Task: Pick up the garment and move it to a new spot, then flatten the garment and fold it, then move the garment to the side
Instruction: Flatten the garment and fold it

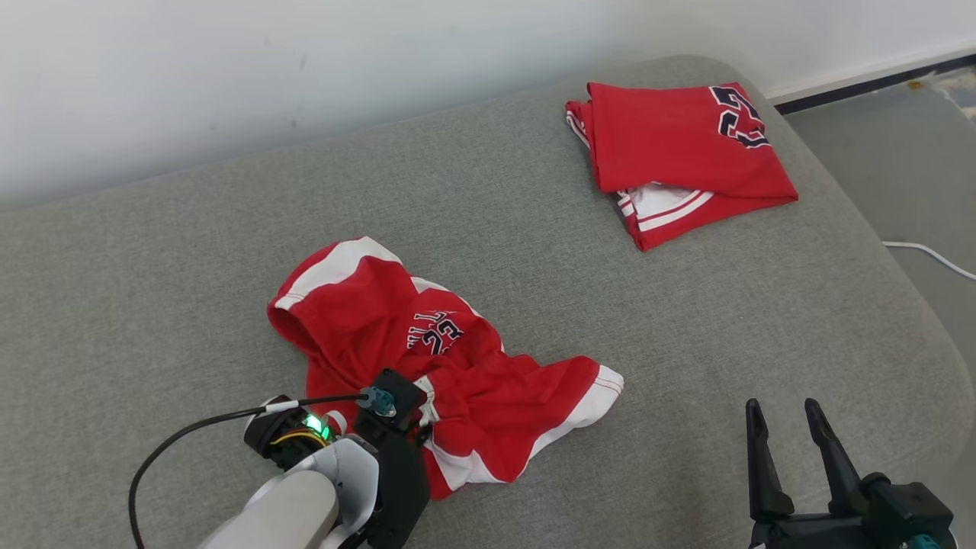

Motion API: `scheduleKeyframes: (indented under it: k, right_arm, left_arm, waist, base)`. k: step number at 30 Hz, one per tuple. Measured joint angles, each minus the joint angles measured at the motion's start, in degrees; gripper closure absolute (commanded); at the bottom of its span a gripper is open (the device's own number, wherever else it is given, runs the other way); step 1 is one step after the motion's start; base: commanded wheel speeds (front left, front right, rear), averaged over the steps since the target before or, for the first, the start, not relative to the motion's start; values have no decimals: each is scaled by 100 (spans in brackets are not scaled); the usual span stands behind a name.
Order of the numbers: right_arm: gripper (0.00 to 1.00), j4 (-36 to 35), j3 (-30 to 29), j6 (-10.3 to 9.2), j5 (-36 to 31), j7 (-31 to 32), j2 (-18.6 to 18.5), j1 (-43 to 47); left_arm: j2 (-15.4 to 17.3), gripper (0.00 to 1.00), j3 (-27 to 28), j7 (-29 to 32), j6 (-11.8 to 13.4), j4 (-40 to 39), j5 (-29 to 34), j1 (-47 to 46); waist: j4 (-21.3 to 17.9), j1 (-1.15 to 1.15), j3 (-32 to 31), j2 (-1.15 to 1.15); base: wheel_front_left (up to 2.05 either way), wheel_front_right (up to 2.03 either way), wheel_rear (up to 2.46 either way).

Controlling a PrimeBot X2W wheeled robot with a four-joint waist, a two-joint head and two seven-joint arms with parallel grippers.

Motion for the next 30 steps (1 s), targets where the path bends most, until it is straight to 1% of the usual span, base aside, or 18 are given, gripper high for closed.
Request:
scheduleKeyframes:
  k: [4, 6, 8, 13, 17, 19, 23, 26, 29, 30]
  right_arm:
    - [0, -52, -48, 0, -14, -1, -7, 4]
    - [0, -87, -81, 0, -18, -2, -8, 13]
    - [0, -92, -101, 0, -26, -4, -11, 44]
    - [0, -87, -102, 0, -35, -14, -25, 94]
    - [0, -65, -108, 0, -37, -14, -65, 138]
    - [0, -52, -105, 0, -36, -14, -78, 140]
    - [0, -31, -93, 0, -35, -7, -91, 146]
    - [0, -12, -81, 0, -35, 18, -94, 148]
    - [0, 9, -46, 0, -33, 32, -104, 148]
    - [0, 13, -48, 0, -32, 33, -109, 148]
  left_arm:
    - [-60, 100, 13, -421, 0, 120, -3, -71]
    - [-100, 100, 105, -755, 63, 140, 19, -123]
    - [-151, 100, 233, -1131, 191, 114, 19, -136]
    - [-216, 100, 494, -1794, 454, -57, -34, -73]
    - [-183, 100, 732, -2321, 764, -334, -80, 252]
    - [-141, 100, 812, -2461, 845, -448, -185, 477]
    - [-102, 100, 1002, -2847, 1084, -642, -394, 1077]
    - [-104, 100, 1089, -3027, 1214, -681, -514, 1518]
    - [-141, 100, 1146, -3153, 1287, -624, -653, 1927]
    - [-146, 63, 1141, -3203, 1312, -606, -643, 2019]
  waist:
    - [82, 0, -23, 0]
    - [142, 0, -43, 0]
    - [215, 0, -69, 0]
    - [475, 0, -146, 0]
    - [739, 0, -213, 0]
    - [879, 0, -245, 0]
    - [1148, 0, -307, 0]
    - [1317, 0, -350, 0]
    - [1443, 0, -388, 0]
    - [1473, 0, -399, 0]
  base:
    - [0, 0, 0]
    - [0, 0, 0]
    - [0, 0, 0]
    - [0, 0, 0]
    - [0, 0, 0]
    - [0, 0, 0]
    - [0, 0, 0]
    - [0, 0, 0]
    - [0, 0, 0]
    - [0, 0, 0]
